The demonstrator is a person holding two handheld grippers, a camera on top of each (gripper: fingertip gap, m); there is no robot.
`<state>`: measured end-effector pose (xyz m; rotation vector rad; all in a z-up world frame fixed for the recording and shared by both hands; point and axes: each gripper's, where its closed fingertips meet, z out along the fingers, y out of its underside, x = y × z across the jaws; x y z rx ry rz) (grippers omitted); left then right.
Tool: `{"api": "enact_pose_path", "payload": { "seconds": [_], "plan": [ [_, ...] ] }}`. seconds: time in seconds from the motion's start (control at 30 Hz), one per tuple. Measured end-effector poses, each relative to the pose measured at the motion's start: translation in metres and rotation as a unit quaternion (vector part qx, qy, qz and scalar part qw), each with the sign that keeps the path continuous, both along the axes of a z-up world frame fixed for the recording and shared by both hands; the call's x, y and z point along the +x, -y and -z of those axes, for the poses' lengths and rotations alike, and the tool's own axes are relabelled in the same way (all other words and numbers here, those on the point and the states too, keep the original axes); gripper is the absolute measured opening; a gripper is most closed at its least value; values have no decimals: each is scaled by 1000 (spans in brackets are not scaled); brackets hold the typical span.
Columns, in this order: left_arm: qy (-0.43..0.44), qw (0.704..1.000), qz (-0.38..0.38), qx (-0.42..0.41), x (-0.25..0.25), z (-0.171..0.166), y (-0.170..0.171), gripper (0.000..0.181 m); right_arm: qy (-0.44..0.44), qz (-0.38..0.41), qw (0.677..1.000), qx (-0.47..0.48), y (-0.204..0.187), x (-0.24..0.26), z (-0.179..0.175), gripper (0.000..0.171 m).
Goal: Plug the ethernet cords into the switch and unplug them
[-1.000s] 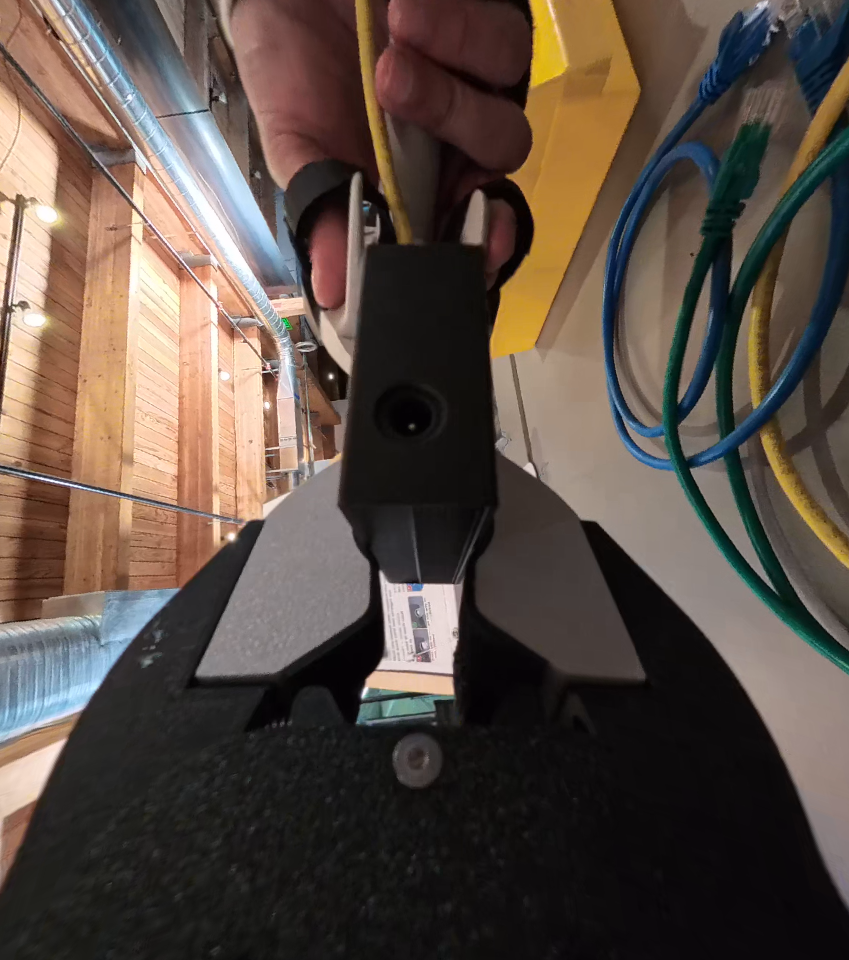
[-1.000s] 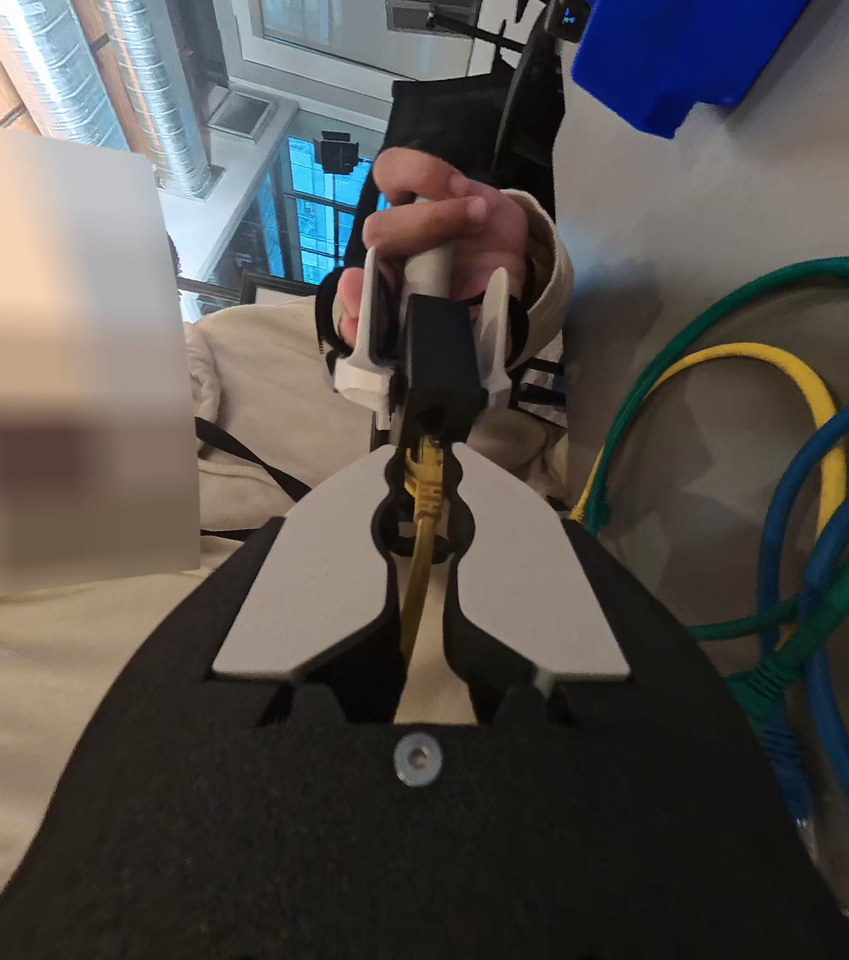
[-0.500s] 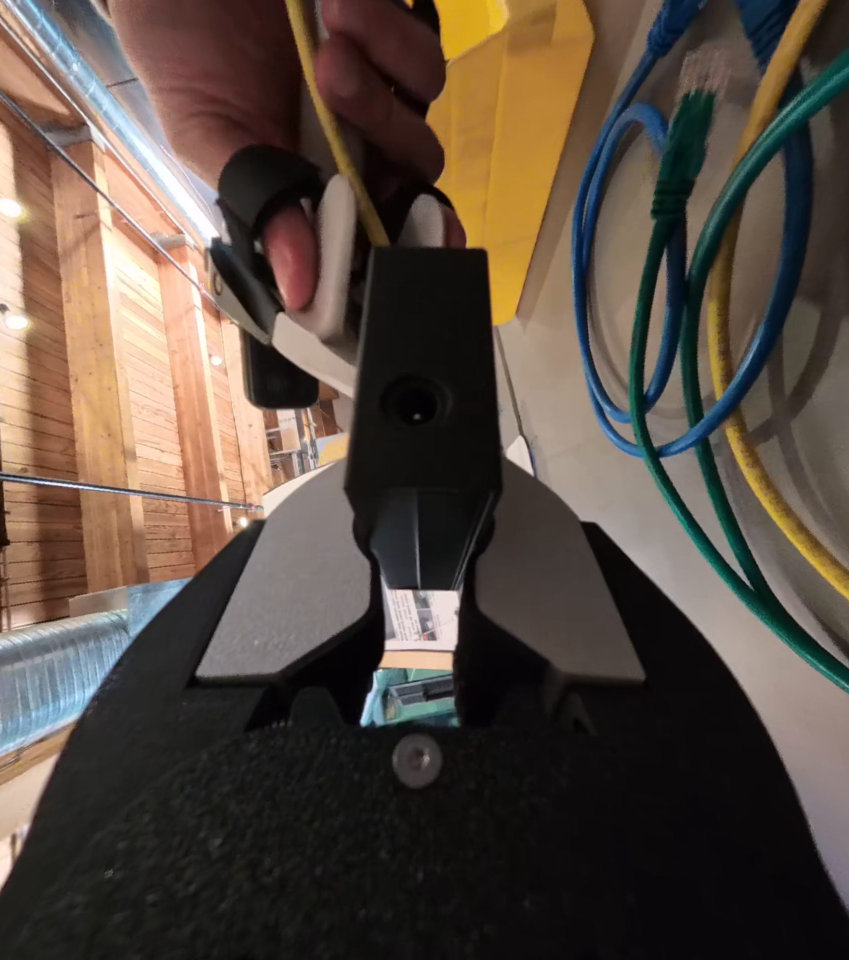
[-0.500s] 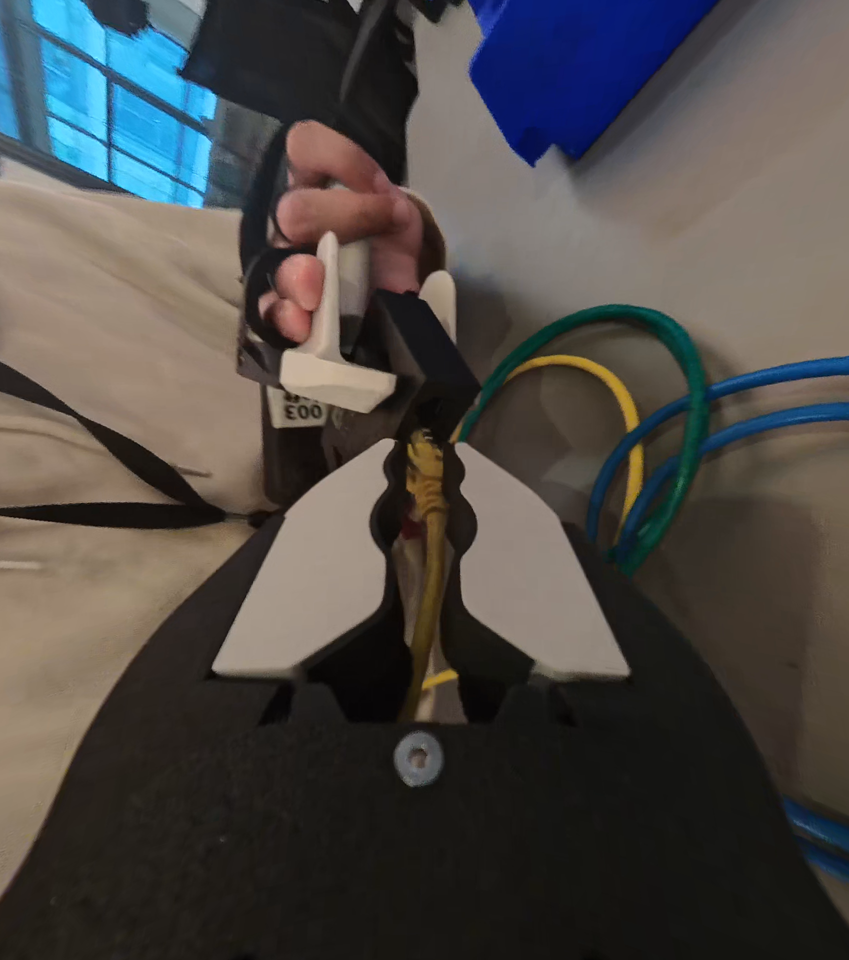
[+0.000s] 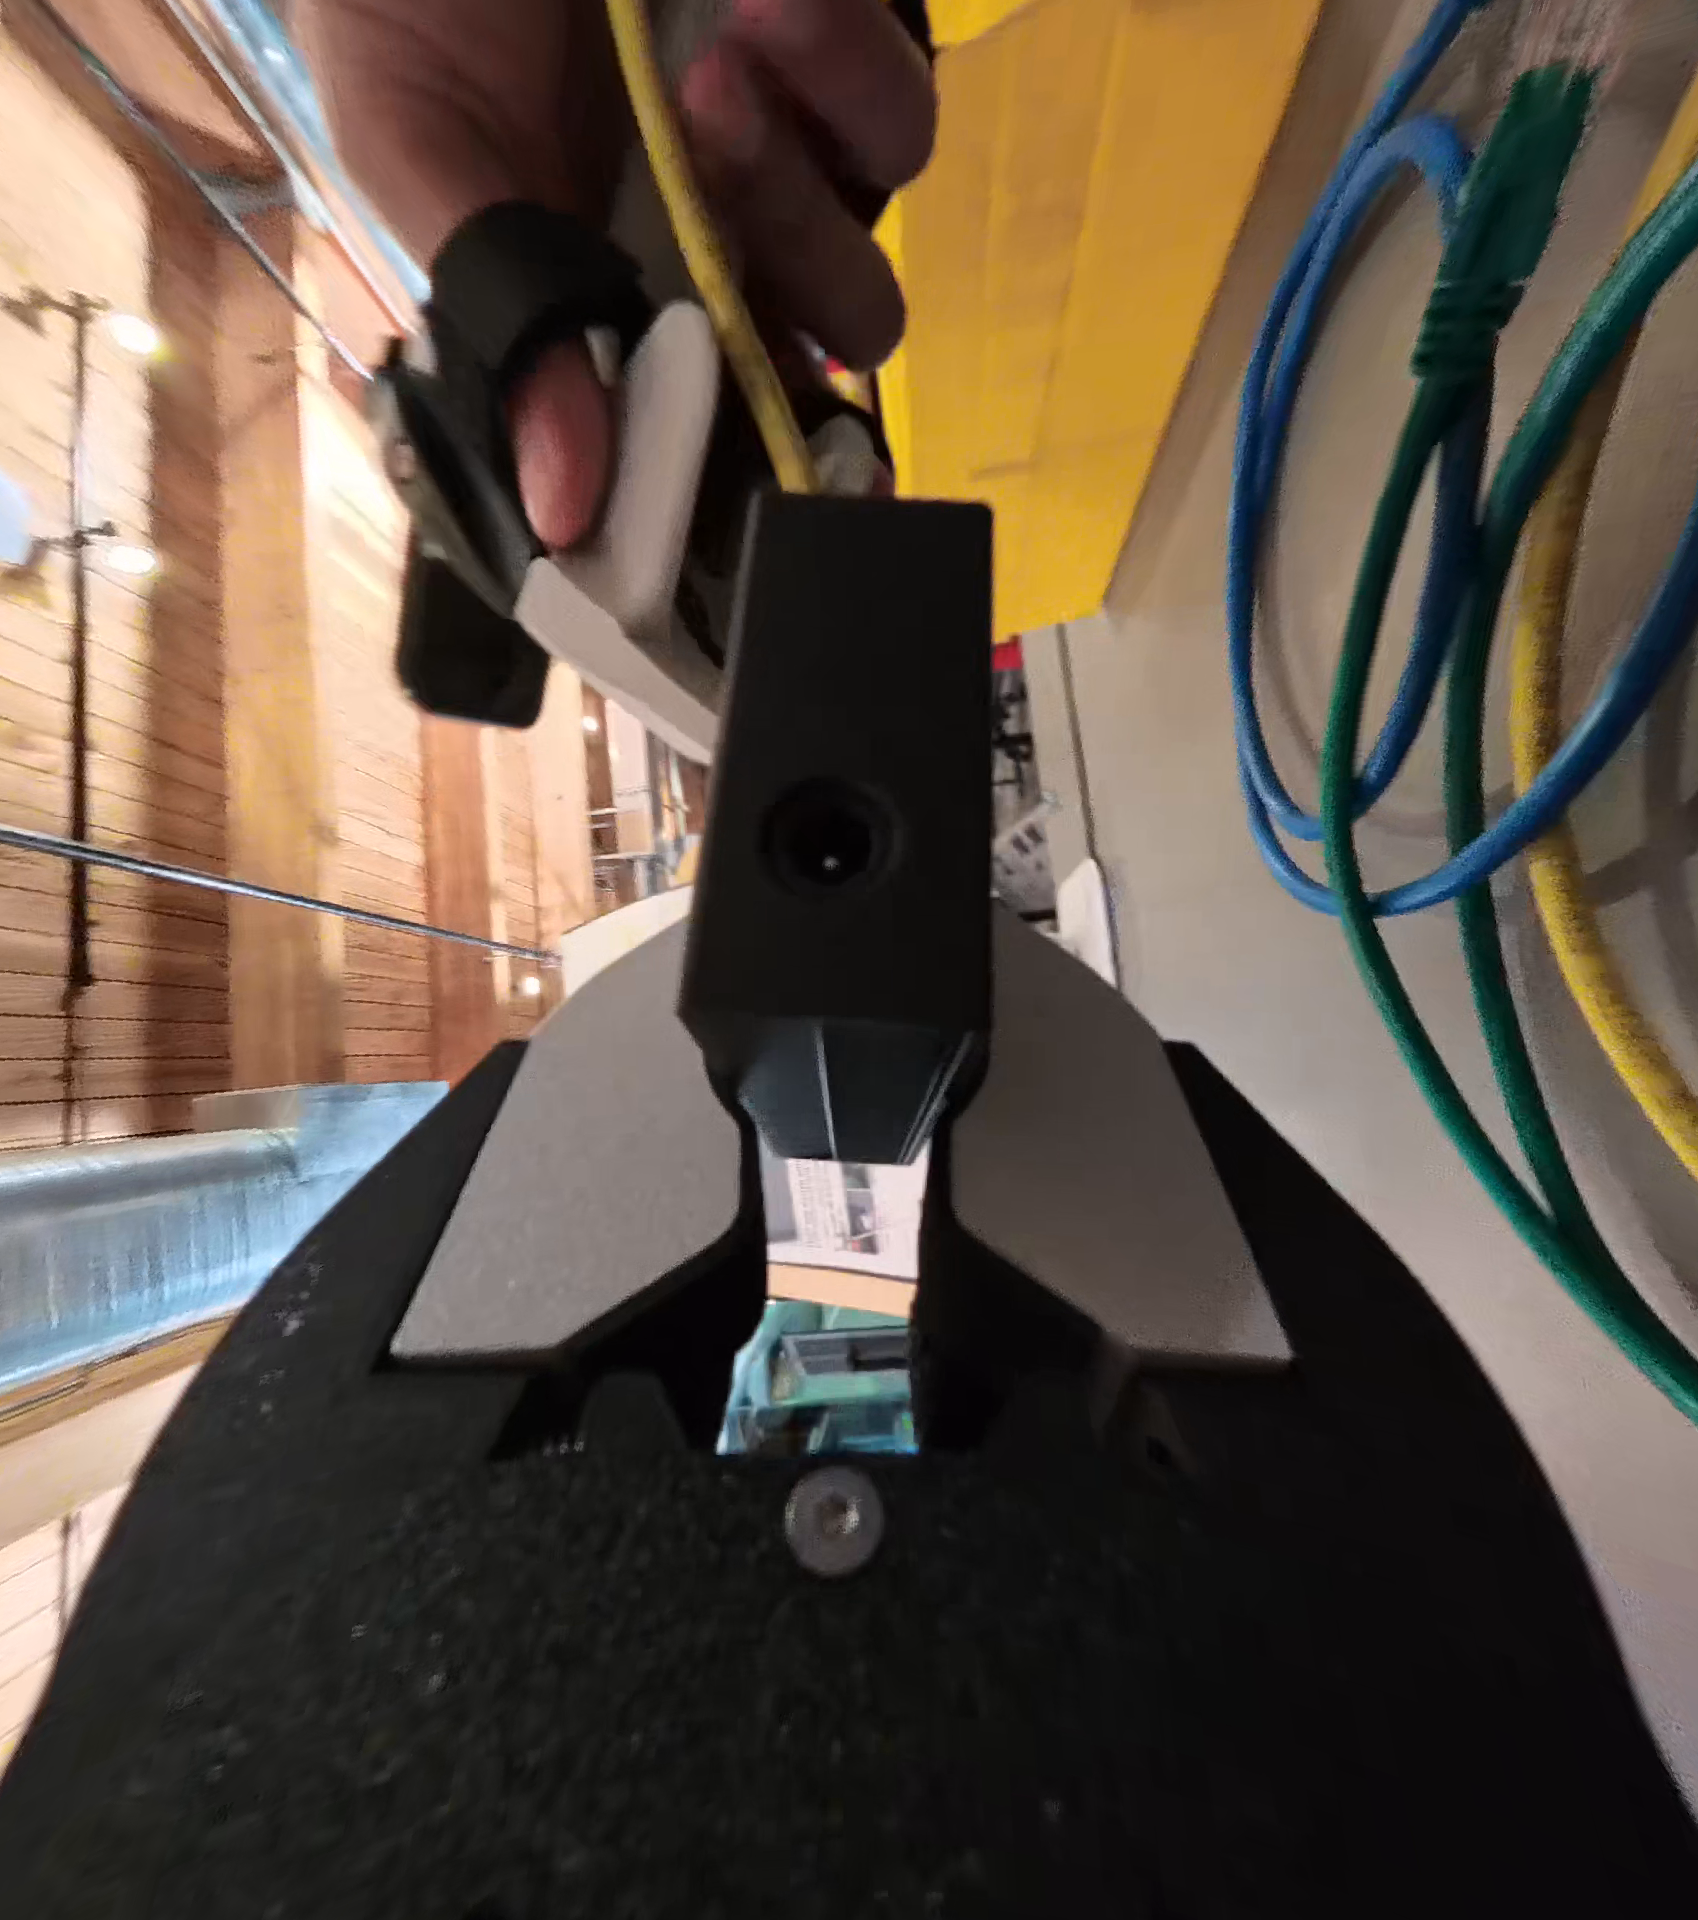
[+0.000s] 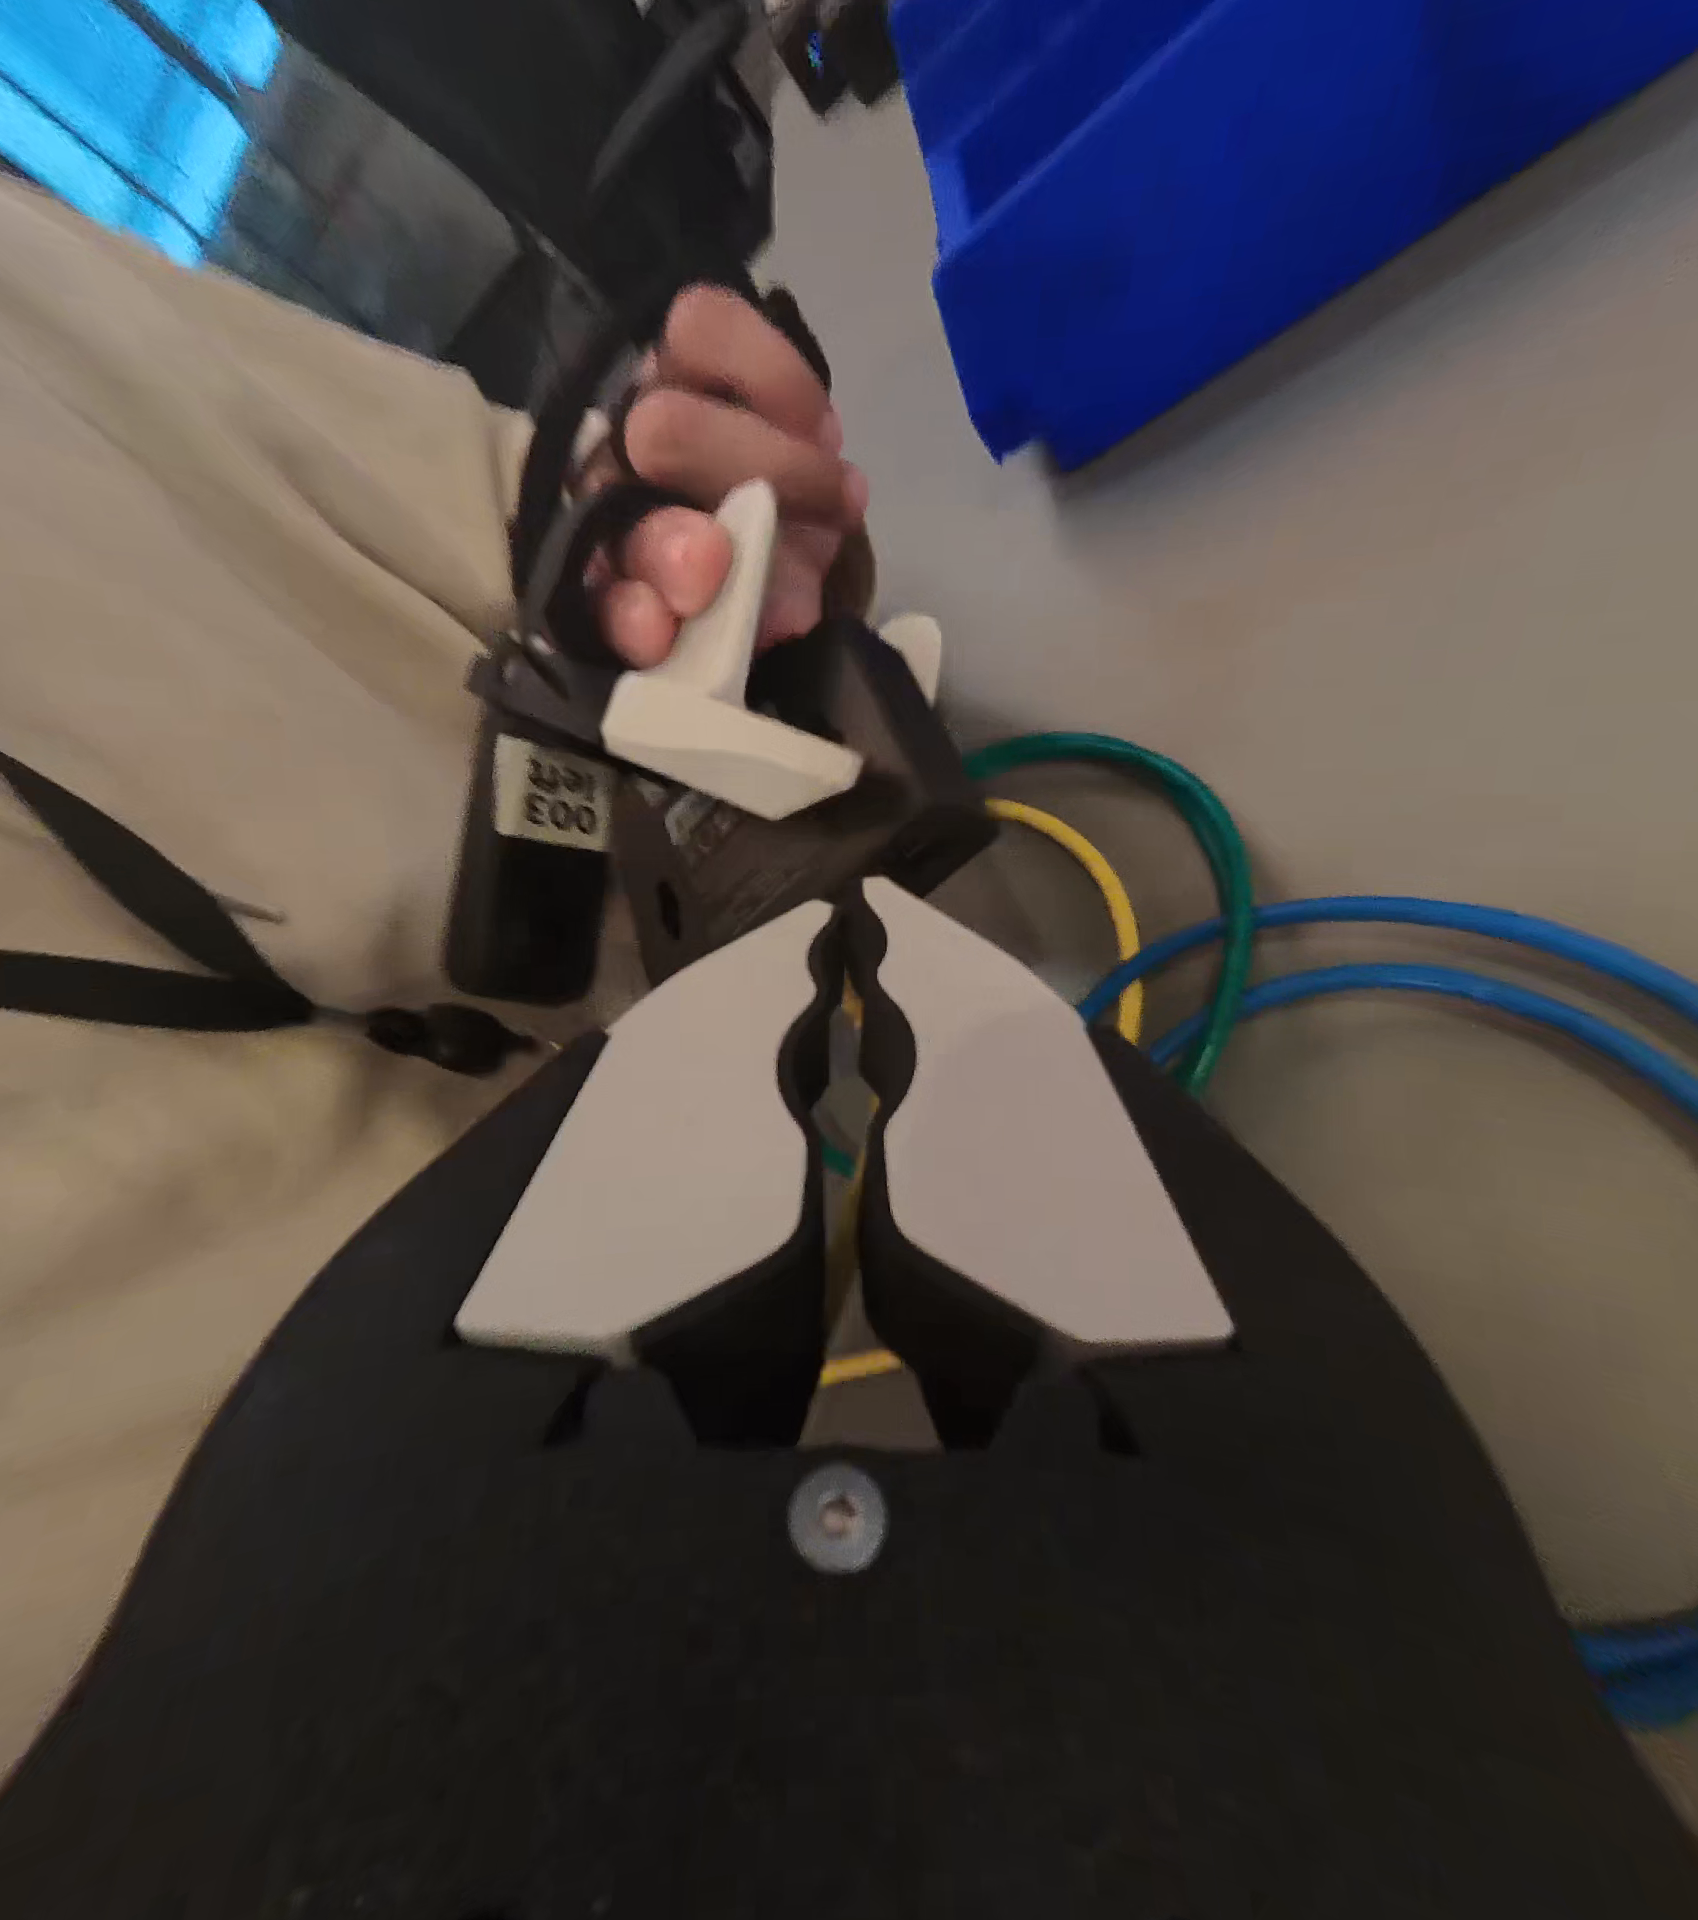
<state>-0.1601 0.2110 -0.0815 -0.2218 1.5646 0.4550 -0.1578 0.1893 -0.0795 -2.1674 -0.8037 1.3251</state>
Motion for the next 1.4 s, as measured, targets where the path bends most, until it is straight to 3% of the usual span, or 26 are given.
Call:
{"api": "enact_pose_path", "payload": {
  "seconds": [0.07,0.13,0.23,0.6,0.87,0.93,1.0,1.03,1.17,1.23,1.33,1.4],
  "plan": [
    [27,999,12,18,-5,-11,4,30,-74,27,996,-47,-4,9,-14,1],
    [34,999,12,20,-6,-16,4,30,-141,35,982,-123,-3,13,-17,11],
    [30,999,16,28,-4,-16,6,30,-173,-1,963,-206,13,0,-10,21],
    [19,1000,17,9,-2,-8,9,31,-176,-9,958,-227,19,0,5,14],
    [16,999,16,36,0,-6,7,30,-83,2,989,-118,17,4,10,13],
    [15,999,25,22,-5,-5,8,30,-95,2,983,-157,20,11,14,13],
    [32,998,53,9,-14,-12,13,30,-187,23,950,-251,14,34,6,13],
    [35,998,56,2,-17,-15,12,30,-187,37,952,-239,11,41,8,13],
    [27,999,18,1,-14,-11,-3,30,-127,4,974,-187,25,24,5,13],
    [30,1000,0,-5,-14,-11,-9,30,-53,3,990,-130,25,13,13,13],
    [48,996,-32,-65,-19,-16,-23,30,34,47,997,-48,6,15,20,14],
    [71,990,-56,-105,-24,-23,-32,30,114,58,991,25,-7,22,30,2]
  ]
}}
